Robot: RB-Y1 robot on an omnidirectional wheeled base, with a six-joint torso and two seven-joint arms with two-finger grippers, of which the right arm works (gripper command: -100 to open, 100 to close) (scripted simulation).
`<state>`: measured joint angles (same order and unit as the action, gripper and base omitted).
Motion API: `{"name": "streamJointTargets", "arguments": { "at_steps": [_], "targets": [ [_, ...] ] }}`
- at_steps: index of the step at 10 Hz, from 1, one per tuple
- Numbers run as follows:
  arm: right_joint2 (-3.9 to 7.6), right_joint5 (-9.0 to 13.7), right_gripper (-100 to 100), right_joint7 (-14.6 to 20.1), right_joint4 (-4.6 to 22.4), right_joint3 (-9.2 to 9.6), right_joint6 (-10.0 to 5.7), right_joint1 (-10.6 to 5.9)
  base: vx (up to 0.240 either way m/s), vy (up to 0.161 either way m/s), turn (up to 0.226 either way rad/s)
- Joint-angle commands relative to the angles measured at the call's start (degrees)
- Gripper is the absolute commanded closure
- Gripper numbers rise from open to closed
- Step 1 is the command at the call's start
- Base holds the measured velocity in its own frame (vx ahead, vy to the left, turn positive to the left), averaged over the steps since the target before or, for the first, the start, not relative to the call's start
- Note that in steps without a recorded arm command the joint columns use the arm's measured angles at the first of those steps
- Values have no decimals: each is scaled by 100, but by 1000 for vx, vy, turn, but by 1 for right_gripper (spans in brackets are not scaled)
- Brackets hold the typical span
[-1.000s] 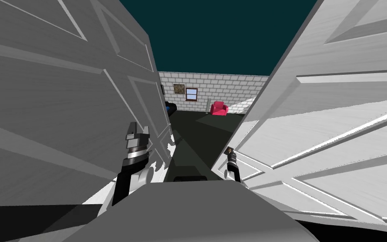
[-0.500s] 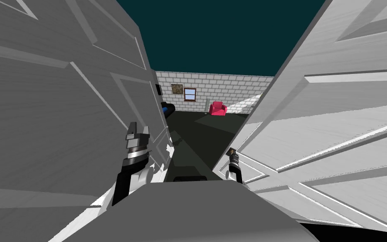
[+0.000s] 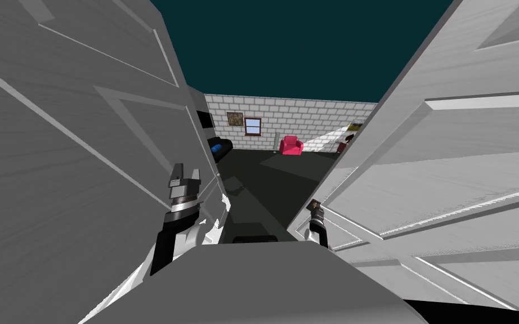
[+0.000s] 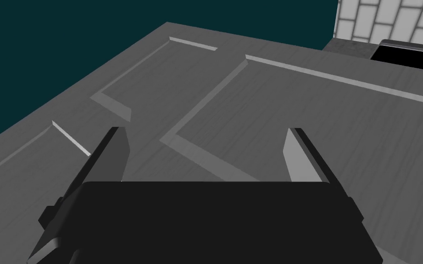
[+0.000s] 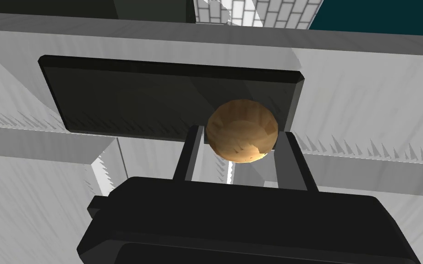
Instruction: Push the door open
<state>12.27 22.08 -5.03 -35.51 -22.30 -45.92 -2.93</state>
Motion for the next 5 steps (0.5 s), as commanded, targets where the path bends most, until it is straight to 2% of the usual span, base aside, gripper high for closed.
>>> {"name": "streamJointTargets", "arguments": {
  "at_steps": [1,5],
  "targets": [
    [36,39,100,1,160,-57,-112,-67,114,-30,-16],
    [68,200,100,-99,204,-292,-139,-42,188,-37,-41]
  ]
}}
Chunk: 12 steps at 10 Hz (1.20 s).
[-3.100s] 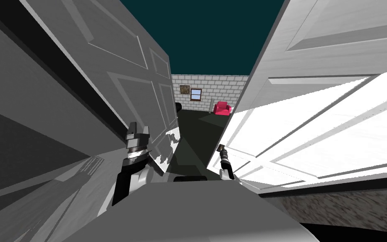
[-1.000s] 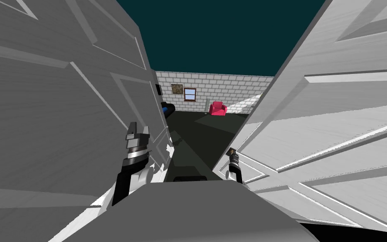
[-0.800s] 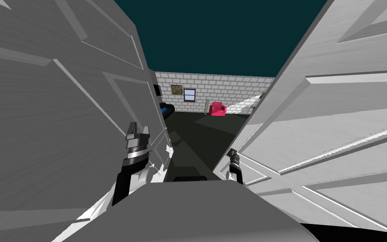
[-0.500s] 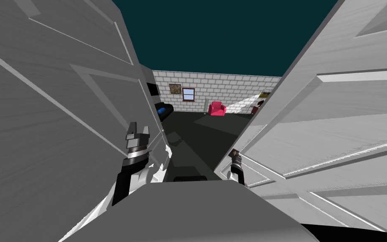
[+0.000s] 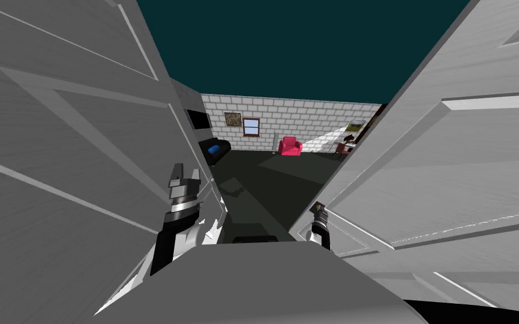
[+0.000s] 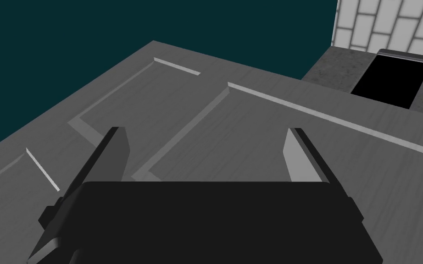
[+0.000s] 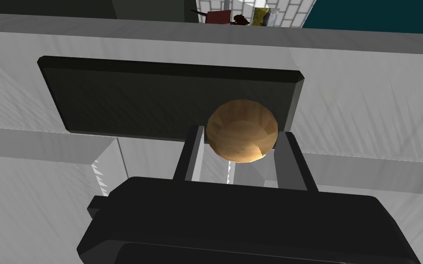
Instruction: Push the door open
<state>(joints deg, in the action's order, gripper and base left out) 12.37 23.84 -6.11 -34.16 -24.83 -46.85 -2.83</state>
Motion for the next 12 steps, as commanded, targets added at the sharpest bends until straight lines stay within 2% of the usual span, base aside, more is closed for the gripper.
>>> {"name": "streamJointTargets", "arguments": {
  "at_steps": [1,3,4,5,8,12],
  "targets": [
    [67,73,100,-22,83,-109,-55,-45,209,-45,-47],
    [67,73,100,-22,83,-109,-55,-45,99,-27,-16],
    [77,129,100,-56,98,-190,-64,-37,107,-24,-19],
    [108,99,100,-14,226,-146,-108,-95,63,-13,-16],
    [143,223,100,-76,287,-315,-148,-77,128,-40,-29],
    [181,392,100,-175,333,-542,-175,-47,200,-74,-36]
  ]
}}
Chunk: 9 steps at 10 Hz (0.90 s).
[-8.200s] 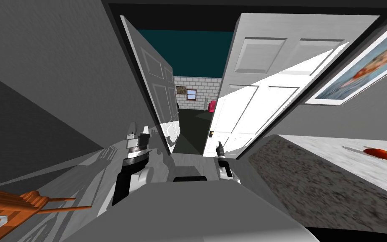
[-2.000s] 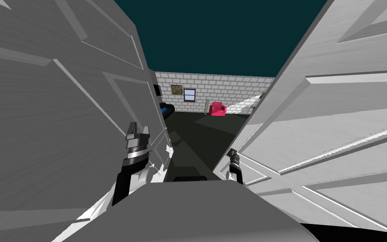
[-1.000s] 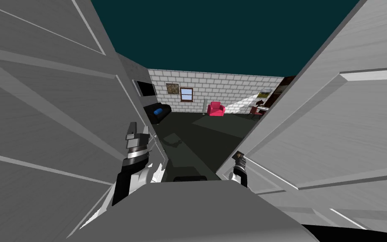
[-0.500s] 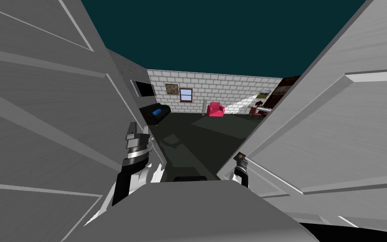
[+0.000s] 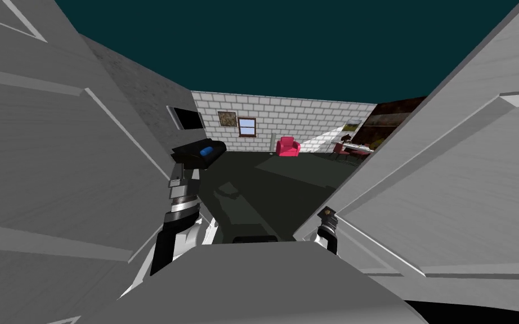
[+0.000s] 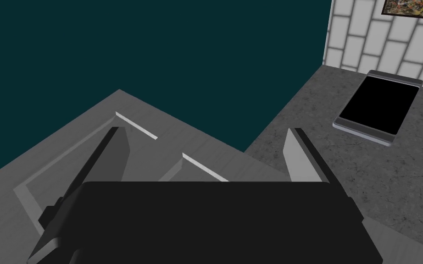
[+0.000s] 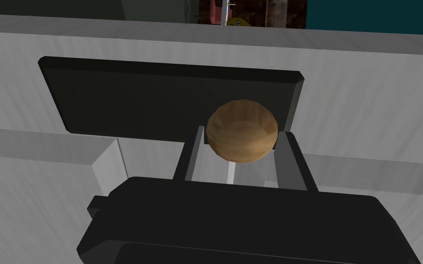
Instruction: Push the door open
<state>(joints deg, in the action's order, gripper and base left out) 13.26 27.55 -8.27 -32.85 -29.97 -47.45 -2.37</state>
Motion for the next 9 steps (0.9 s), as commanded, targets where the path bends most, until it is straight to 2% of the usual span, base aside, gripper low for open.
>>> {"name": "streamJointTargets", "arguments": {
  "at_steps": [1,3,5,6,9],
  "targets": [
    [93,20,100,40,202,-28,-114,-93,120,-65,-19],
    [115,119,100,-17,229,-161,-131,-75,95,-57,-10],
    [115,119,100,-17,229,-161,-131,-75,92,-34,-19],
    [134,203,100,-67,252,-275,-145,-60,150,-34,-31],
    [152,283,100,-113,274,-382,-158,-46,161,-57,-38]
  ]
}}
